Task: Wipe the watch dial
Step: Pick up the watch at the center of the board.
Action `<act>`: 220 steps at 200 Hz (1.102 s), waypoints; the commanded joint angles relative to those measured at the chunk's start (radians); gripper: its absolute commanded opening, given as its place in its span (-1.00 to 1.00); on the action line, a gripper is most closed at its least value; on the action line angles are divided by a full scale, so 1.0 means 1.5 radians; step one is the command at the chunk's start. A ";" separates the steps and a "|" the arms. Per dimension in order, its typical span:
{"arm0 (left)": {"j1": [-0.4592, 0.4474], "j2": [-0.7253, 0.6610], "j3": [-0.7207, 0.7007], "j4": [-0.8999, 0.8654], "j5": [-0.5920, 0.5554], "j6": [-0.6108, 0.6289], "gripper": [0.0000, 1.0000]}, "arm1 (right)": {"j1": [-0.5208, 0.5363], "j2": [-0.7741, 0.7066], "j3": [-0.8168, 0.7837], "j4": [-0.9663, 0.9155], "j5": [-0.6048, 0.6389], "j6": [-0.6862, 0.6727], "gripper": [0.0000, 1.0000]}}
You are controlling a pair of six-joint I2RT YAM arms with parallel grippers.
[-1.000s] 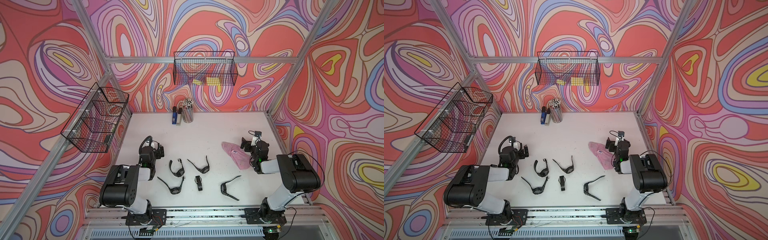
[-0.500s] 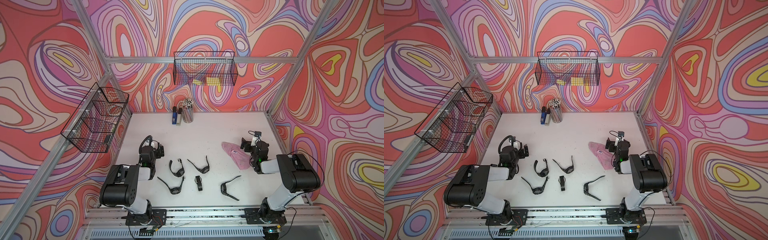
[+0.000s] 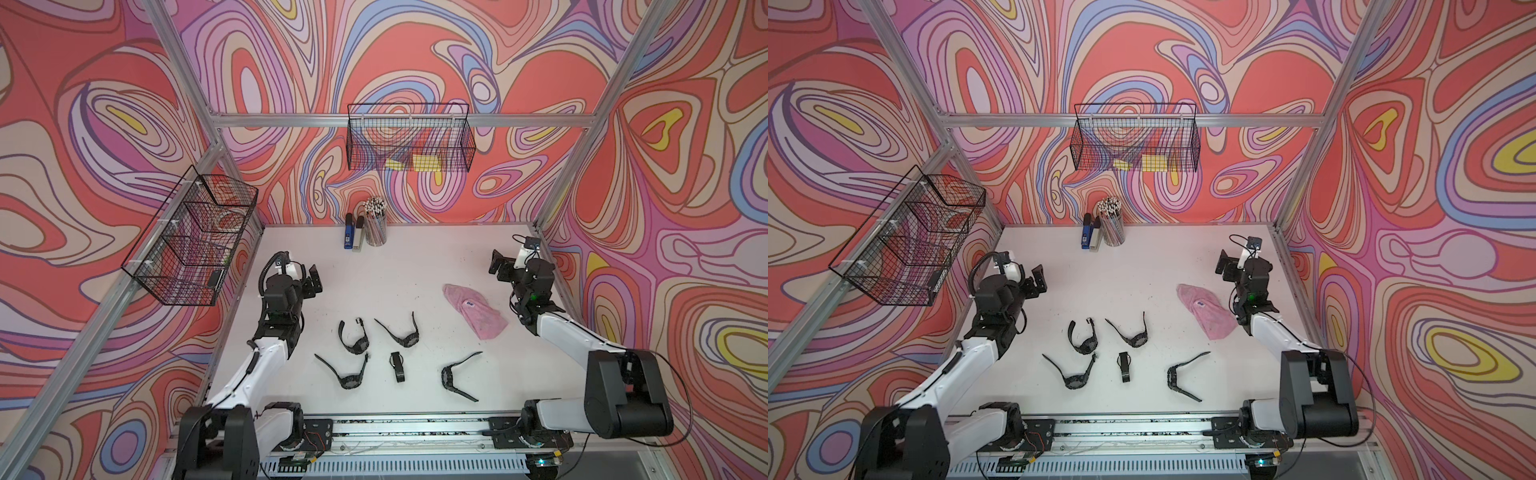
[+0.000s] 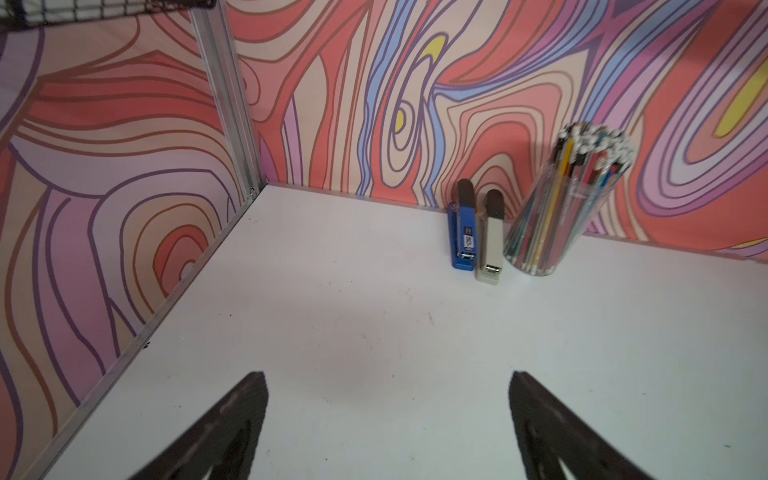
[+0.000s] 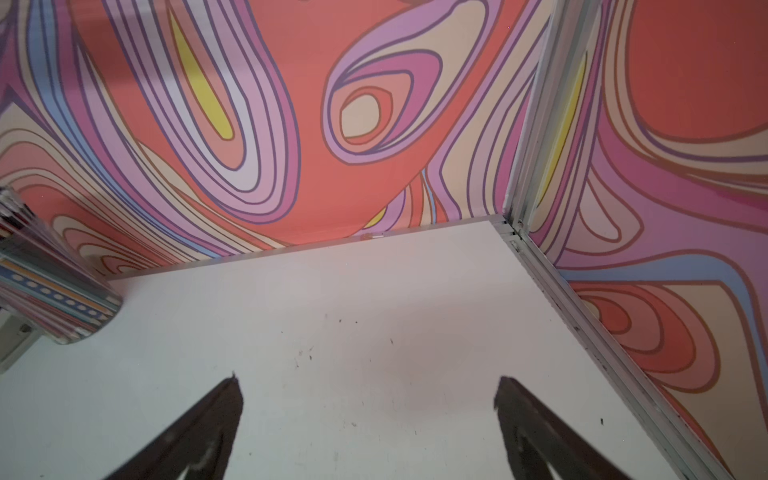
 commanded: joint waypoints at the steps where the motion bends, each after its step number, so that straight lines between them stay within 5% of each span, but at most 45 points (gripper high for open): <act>1: -0.016 -0.062 0.014 -0.216 0.084 -0.068 0.98 | 0.014 0.000 0.042 -0.219 -0.063 0.032 0.97; 64: -0.112 -0.144 0.064 -0.450 0.107 -0.142 0.98 | 0.074 -0.027 0.119 -0.413 -0.126 0.078 0.97; 131: -0.296 -0.026 0.115 -0.581 0.040 -0.147 0.82 | 0.101 -0.070 0.107 -0.523 -0.108 0.089 0.95; 179: -0.340 0.104 0.174 -0.648 0.056 -0.147 0.62 | 0.101 -0.106 0.089 -0.547 -0.117 0.098 0.93; 220: -0.370 0.125 0.188 -0.653 0.050 -0.133 0.51 | 0.101 -0.111 0.087 -0.555 -0.125 0.101 0.91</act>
